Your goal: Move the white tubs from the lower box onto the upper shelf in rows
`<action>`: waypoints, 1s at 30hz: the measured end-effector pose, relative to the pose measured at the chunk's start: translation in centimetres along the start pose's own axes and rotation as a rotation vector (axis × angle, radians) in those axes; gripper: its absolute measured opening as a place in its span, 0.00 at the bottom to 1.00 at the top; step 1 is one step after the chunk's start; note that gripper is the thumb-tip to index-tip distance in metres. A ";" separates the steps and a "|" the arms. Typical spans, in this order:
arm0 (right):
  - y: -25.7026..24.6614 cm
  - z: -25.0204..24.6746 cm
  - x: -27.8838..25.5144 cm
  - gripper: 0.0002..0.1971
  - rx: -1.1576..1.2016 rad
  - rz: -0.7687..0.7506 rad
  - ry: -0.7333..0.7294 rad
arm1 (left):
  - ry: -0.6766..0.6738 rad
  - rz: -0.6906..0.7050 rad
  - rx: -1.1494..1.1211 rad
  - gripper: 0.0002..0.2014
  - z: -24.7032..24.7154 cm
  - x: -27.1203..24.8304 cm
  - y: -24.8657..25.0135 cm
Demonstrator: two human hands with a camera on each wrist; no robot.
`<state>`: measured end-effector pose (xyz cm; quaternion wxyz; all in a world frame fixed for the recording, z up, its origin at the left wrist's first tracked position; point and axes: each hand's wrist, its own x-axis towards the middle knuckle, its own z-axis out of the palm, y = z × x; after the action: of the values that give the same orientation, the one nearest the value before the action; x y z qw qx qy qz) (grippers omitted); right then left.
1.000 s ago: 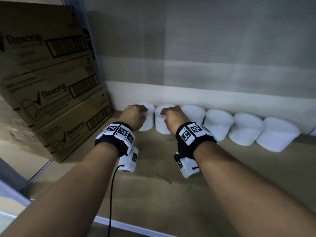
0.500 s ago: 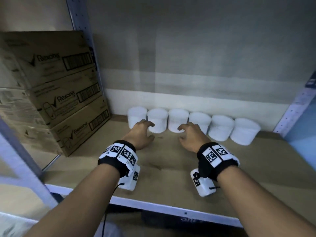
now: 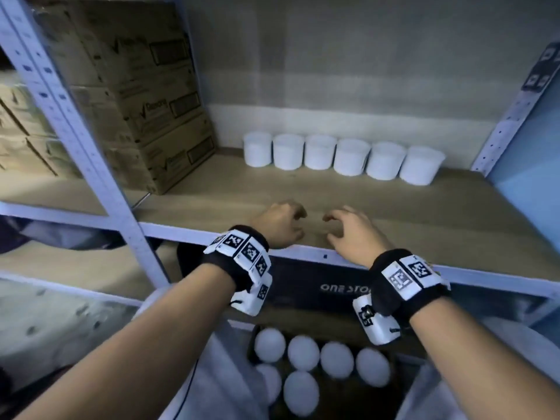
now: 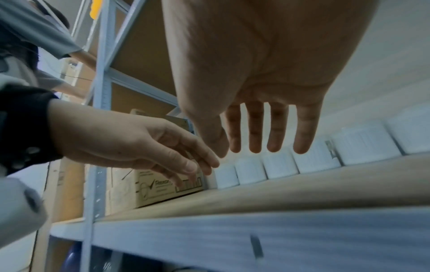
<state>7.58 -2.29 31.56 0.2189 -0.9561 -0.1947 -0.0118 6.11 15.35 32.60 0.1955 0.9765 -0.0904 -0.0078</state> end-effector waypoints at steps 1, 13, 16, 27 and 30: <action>-0.1 0.5 -1.1 0.16 0.011 -0.011 0.008 | -0.007 -0.008 -0.003 0.20 0.4 -0.8 -0.2; 2.2 13.7 -8.1 0.14 0.127 0.072 -0.240 | -0.244 -0.147 -0.076 0.17 12.4 -7.6 -3.7; 3.7 19.0 -9.3 0.16 0.061 0.153 -0.432 | -0.357 -0.284 -0.071 0.22 17.7 -8.3 -5.4; 8.9 31.9 -14.6 0.36 -0.098 0.249 -0.681 | -0.697 -0.450 0.048 0.33 33.5 -11.9 -11.6; 8.6 33.1 -14.6 0.40 -0.083 0.229 -0.644 | -0.672 -0.422 0.108 0.36 33.9 -12.6 -11.3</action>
<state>-4.72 -0.77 -3.49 0.1071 -0.9344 -0.1445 0.3074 -6.03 15.00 -3.33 0.0977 0.9256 0.0529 -0.3619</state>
